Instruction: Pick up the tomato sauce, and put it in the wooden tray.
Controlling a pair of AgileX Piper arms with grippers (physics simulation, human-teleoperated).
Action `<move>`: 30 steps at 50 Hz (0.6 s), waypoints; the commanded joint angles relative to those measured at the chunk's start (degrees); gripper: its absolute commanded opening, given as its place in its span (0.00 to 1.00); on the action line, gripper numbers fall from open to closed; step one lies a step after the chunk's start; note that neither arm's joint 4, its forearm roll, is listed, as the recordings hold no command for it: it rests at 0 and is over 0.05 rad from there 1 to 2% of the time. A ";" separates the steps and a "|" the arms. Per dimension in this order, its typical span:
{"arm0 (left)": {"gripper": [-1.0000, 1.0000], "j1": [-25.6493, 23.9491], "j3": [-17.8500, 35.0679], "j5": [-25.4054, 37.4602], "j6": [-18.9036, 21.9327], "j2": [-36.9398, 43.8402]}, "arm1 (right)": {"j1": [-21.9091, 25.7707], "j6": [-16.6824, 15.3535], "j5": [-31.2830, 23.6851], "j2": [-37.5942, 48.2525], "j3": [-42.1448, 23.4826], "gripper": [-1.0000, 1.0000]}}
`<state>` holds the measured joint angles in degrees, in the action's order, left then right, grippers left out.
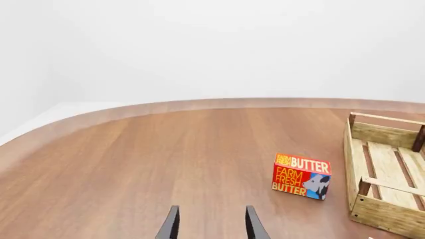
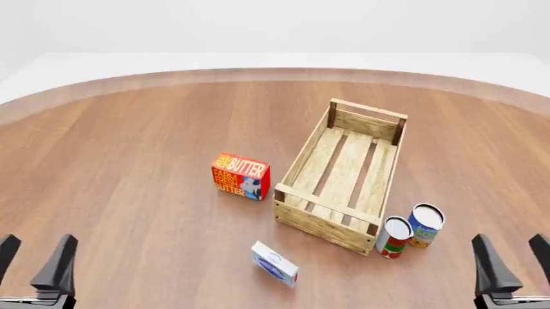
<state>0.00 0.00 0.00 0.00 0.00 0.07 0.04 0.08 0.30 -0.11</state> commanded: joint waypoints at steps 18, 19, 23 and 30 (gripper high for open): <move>1.00 0.00 0.00 0.00 0.00 0.00 | 3.06 -2.15 -0.30 2.27 -1.22 1.00; 1.00 0.00 0.00 0.00 0.00 0.00 | 3.32 -2.30 -0.09 2.66 -1.30 1.00; 1.00 0.00 0.00 0.00 0.00 0.00 | 4.21 -2.50 0.20 3.75 -1.76 1.00; 1.00 0.00 0.00 0.00 0.00 0.00 | 5.73 -3.09 2.81 7.31 -2.43 1.00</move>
<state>0.00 0.00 0.00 0.00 0.00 3.82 -2.15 0.87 4.28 -1.73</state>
